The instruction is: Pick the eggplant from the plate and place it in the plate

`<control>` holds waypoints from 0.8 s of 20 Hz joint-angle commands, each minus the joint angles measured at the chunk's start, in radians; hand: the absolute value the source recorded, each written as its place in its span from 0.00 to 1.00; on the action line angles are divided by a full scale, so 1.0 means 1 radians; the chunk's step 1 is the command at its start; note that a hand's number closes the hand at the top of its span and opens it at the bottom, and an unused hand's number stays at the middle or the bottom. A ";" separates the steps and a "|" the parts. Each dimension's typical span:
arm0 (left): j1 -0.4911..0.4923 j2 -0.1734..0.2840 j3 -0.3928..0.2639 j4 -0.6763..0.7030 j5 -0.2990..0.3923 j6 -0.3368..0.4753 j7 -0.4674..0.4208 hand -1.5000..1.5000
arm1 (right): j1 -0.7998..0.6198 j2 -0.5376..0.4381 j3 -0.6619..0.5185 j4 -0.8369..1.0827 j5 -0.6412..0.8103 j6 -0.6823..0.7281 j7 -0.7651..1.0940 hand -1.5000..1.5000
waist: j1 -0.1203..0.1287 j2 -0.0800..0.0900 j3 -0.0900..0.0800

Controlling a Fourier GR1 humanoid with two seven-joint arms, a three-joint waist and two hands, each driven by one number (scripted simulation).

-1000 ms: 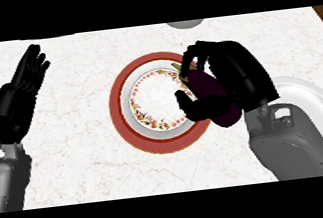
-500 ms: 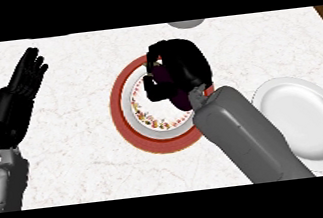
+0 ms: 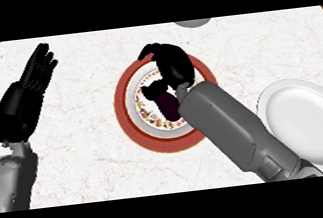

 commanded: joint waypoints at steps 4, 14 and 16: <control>-0.025 0.012 0.005 -0.012 0.011 -0.019 0.028 0.50 | -0.033 0.001 0.078 0.086 -0.284 -0.132 -0.147 0.00 | 0.020 0.003 0.000; 0.006 -0.007 0.009 -0.014 -0.001 -0.001 0.015 0.50 | -0.053 0.001 -0.076 0.075 -0.528 -0.238 -0.341 0.00 | -0.020 -0.004 0.000; 0.061 -0.043 -0.028 -0.076 -0.049 0.046 0.015 0.50 | -0.067 0.000 -0.127 0.057 -0.511 -0.237 -0.326 0.00 | -0.034 -0.011 0.000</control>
